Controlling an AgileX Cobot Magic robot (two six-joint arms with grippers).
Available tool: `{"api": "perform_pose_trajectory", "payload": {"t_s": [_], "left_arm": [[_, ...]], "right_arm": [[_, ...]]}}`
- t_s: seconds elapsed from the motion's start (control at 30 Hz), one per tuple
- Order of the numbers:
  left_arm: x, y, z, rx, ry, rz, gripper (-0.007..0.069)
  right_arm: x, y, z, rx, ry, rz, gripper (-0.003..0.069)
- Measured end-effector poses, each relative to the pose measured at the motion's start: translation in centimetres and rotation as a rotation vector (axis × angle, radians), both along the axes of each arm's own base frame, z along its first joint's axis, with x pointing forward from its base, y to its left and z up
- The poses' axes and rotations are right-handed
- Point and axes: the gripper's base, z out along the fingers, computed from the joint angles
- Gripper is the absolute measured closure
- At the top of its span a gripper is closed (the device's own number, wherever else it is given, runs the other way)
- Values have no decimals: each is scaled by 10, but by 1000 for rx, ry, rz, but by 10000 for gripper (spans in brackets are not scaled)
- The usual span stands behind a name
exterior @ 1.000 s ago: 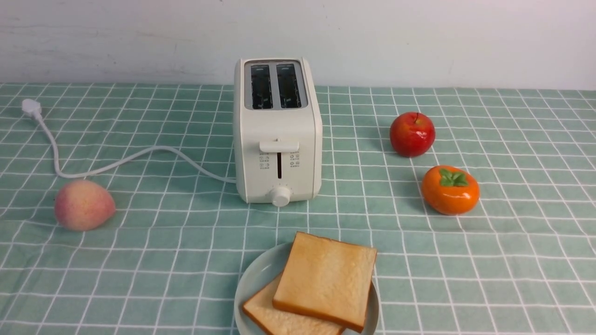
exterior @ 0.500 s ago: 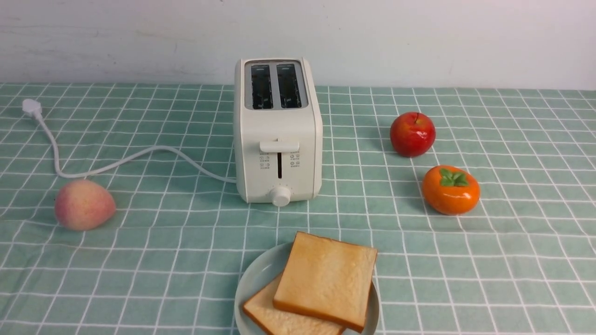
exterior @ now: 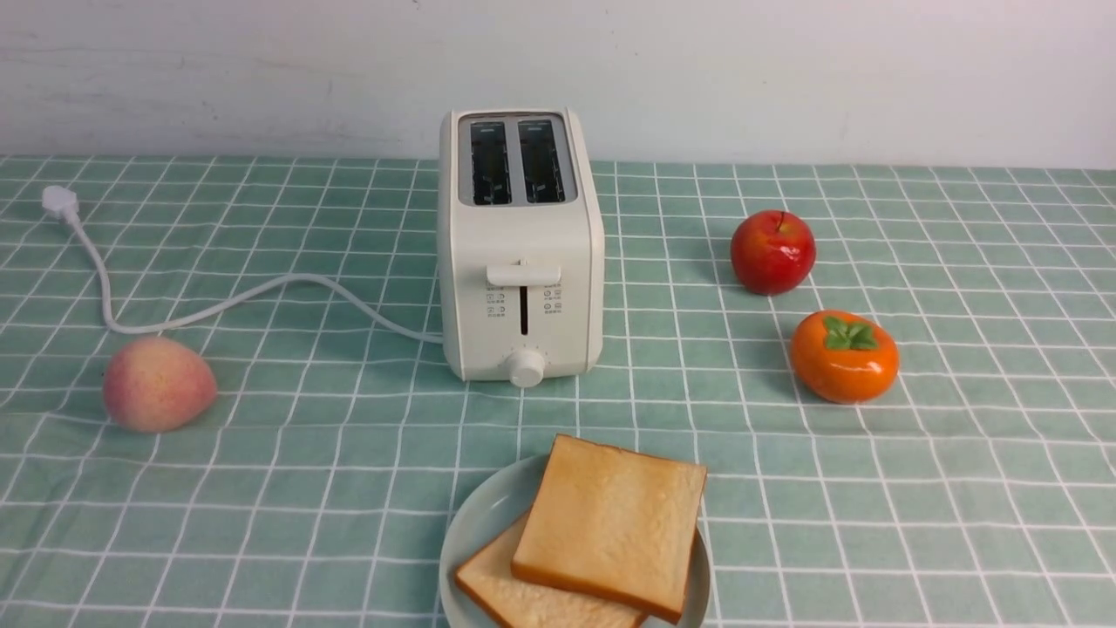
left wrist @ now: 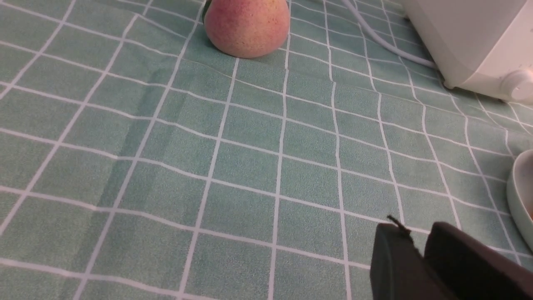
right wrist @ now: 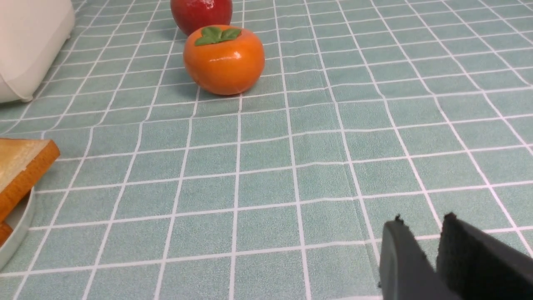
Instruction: Take toasted bread from bread machine on blue coffee table place on plate.
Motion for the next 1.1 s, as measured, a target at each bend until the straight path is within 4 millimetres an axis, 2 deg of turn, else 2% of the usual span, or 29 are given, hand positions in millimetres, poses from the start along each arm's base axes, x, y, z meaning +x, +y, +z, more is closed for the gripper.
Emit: {"api": "perform_pose_trajectory", "payload": {"t_s": [1.1], "left_arm": [[0,0,0,0,0,0,495]], "right_arm": [[0,0,0,0,0,0,481]]}}
